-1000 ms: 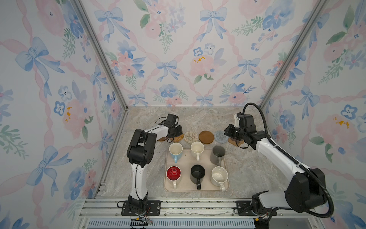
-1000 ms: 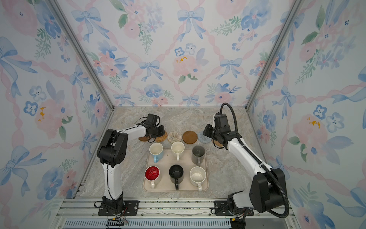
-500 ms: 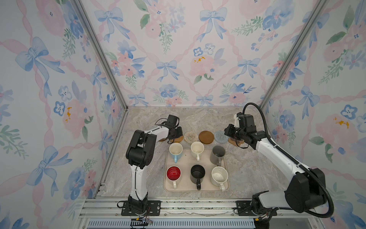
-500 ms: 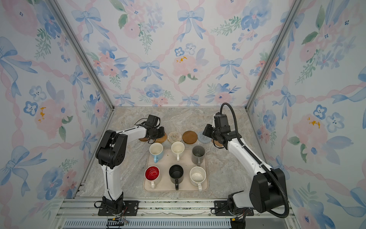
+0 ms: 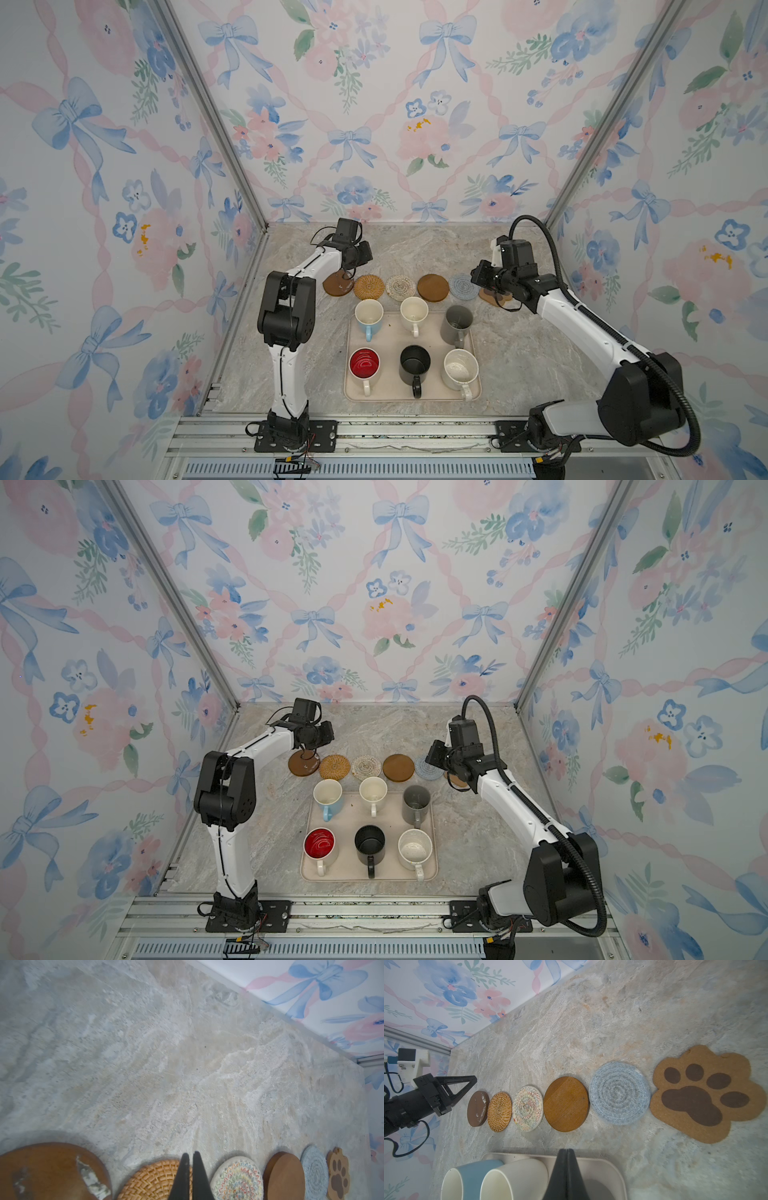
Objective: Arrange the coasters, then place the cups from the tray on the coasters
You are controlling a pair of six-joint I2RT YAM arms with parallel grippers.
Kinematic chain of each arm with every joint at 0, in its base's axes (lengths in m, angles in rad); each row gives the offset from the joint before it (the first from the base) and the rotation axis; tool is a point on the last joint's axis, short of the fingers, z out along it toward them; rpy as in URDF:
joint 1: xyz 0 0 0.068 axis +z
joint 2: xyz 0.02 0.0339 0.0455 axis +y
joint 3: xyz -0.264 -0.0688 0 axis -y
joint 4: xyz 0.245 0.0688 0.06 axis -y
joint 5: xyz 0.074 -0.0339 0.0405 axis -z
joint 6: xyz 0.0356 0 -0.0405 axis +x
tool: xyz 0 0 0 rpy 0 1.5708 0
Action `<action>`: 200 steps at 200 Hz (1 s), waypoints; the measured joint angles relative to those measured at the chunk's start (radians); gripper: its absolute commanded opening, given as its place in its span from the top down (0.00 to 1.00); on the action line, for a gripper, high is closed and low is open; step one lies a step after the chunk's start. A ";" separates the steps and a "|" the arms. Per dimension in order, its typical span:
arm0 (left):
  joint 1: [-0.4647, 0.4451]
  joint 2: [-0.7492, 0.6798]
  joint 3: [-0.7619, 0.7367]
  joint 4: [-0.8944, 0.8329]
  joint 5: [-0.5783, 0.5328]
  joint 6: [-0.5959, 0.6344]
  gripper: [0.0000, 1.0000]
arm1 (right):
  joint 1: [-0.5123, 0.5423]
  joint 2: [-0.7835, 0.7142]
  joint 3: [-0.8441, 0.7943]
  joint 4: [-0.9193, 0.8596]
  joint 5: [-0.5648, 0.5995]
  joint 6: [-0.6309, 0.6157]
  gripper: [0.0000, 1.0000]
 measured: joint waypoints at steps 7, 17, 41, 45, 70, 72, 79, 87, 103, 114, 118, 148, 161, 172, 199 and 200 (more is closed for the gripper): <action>0.018 0.000 0.000 -0.001 -0.003 0.000 1.00 | 0.000 0.000 0.000 0.000 0.000 0.000 1.00; 0.043 0.003 0.000 -0.001 -0.008 0.000 1.00 | 0.000 0.000 0.000 0.000 0.000 0.000 1.00; 0.094 0.022 0.000 -0.001 -0.020 0.000 1.00 | 0.000 0.000 0.000 -0.002 0.000 0.000 1.00; 0.101 0.026 0.000 -0.001 -0.021 0.000 1.00 | 0.000 0.000 0.000 -0.003 0.000 0.000 1.00; 0.126 0.058 0.000 -0.003 -0.036 0.000 1.00 | 0.000 0.000 0.000 -0.007 0.000 0.000 1.00; 0.128 0.061 0.000 -0.003 -0.037 0.000 1.00 | 0.000 0.000 0.000 -0.008 0.000 0.000 1.00; 0.130 0.067 0.000 -0.004 -0.038 0.000 1.00 | 0.000 0.000 0.000 -0.009 0.000 0.000 1.00; 0.132 0.074 0.000 -0.008 -0.039 0.000 1.00 | 0.000 0.000 0.000 -0.011 0.000 0.000 1.00; 0.132 0.078 -0.007 -0.008 -0.045 0.000 1.00 | 0.000 0.000 0.000 -0.011 0.000 0.000 1.00; 0.132 0.078 -0.012 -0.008 -0.051 0.000 1.00 | 0.000 0.000 0.000 -0.011 0.000 0.000 1.00; 0.132 0.078 -0.014 -0.008 -0.053 0.000 1.00 | 0.000 0.000 0.000 -0.011 0.000 0.000 1.00; 0.133 0.078 -0.034 -0.008 -0.065 0.000 1.00 | 0.000 0.000 0.000 -0.012 0.000 0.000 1.00; 0.135 0.078 -0.044 -0.007 -0.065 0.000 1.00 | 0.000 0.000 0.000 -0.012 0.000 0.000 1.00; 0.136 0.078 -0.050 -0.007 -0.065 0.000 1.00 | 0.000 0.000 0.000 -0.012 0.000 0.000 1.00; 0.139 0.078 -0.074 -0.007 -0.071 0.000 1.00 | 0.000 0.000 0.000 -0.012 0.000 0.000 1.00; 0.139 0.078 -0.074 -0.007 -0.072 0.000 1.00 | 0.000 0.000 0.000 -0.012 0.000 0.000 1.00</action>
